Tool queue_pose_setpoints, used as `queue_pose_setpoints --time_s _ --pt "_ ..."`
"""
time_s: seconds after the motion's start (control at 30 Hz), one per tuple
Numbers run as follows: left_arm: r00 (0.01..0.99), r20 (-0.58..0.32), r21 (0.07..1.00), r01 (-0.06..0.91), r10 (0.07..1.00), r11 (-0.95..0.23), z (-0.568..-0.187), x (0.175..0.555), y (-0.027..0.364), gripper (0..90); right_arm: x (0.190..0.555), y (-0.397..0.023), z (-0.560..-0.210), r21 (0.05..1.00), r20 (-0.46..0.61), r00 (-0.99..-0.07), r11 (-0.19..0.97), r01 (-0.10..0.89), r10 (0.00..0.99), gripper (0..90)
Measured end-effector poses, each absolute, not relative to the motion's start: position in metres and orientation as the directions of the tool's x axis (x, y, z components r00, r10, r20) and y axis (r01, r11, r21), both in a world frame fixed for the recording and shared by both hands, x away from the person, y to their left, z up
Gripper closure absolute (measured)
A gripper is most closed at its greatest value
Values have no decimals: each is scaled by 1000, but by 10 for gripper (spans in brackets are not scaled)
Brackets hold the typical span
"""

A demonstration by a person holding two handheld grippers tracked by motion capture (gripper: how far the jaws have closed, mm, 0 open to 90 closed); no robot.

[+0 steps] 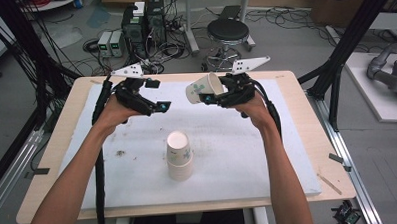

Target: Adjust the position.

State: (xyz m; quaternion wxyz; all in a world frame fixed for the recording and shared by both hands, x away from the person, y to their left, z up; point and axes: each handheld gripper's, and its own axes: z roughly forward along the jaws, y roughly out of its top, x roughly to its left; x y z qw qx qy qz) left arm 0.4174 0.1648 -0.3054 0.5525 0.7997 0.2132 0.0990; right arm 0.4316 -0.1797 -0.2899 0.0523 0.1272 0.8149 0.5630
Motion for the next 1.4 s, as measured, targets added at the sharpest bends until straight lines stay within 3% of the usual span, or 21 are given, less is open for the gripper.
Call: queue_pose_setpoints --time_s 0.47,0.97,1.4 --pt "753 -91 941 279 651 -191 -327 395 207 24 436 -187 -294 851 20 -902 466 242 432 337" --pt "643 -48 948 271 765 -168 -369 351 228 32 438 -188 -300 746 -15 -857 576 334 516 337" --pt "579 -80 948 297 811 -118 -427 322 241 32 443 -183 -311 619 -29 -825 658 428 564 340"
